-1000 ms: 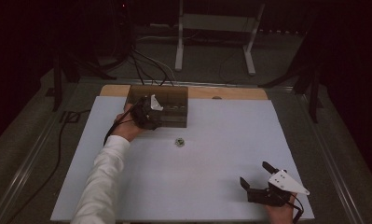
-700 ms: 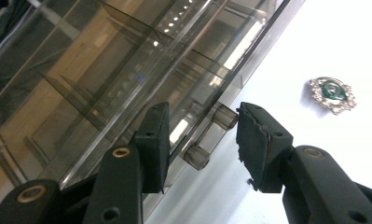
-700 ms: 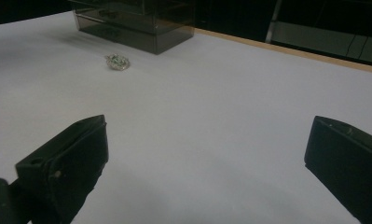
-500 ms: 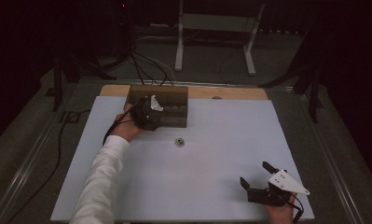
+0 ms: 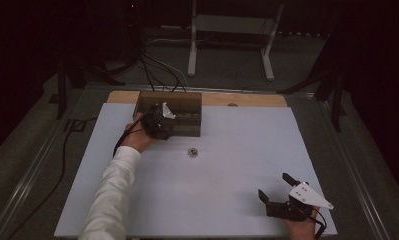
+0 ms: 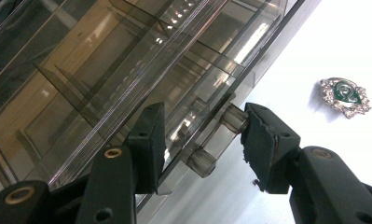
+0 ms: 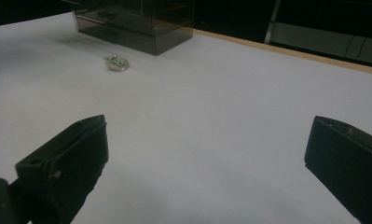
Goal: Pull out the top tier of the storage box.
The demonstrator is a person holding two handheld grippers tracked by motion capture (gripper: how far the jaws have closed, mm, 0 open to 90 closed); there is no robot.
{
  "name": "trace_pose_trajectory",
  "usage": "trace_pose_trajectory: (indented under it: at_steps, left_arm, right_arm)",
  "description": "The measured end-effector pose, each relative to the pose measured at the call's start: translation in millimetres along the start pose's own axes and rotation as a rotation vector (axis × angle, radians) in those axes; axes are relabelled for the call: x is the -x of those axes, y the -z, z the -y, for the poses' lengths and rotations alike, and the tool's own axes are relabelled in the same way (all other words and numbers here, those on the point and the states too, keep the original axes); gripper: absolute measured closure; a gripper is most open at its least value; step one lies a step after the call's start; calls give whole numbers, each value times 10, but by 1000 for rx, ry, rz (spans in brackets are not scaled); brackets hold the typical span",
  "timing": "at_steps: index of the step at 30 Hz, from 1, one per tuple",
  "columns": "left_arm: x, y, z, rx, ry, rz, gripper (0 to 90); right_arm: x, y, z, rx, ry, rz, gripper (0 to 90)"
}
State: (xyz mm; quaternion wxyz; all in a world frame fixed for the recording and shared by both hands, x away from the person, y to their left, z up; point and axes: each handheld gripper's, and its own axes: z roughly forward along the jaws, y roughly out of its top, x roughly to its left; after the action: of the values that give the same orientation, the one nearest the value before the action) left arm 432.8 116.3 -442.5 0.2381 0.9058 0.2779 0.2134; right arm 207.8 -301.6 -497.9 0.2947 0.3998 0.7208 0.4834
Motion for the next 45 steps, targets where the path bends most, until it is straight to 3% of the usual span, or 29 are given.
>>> trace_pose_trajectory:
  at_steps: [17,45]
  left_arm:
    - [42,62,61,26,18,15,521]
    - [113,169,84,24,5,17,526]
  right_arm:
    - [2,5,1,-1,-3,2,0]
    - [1,1,4,-2,-1,1,0]
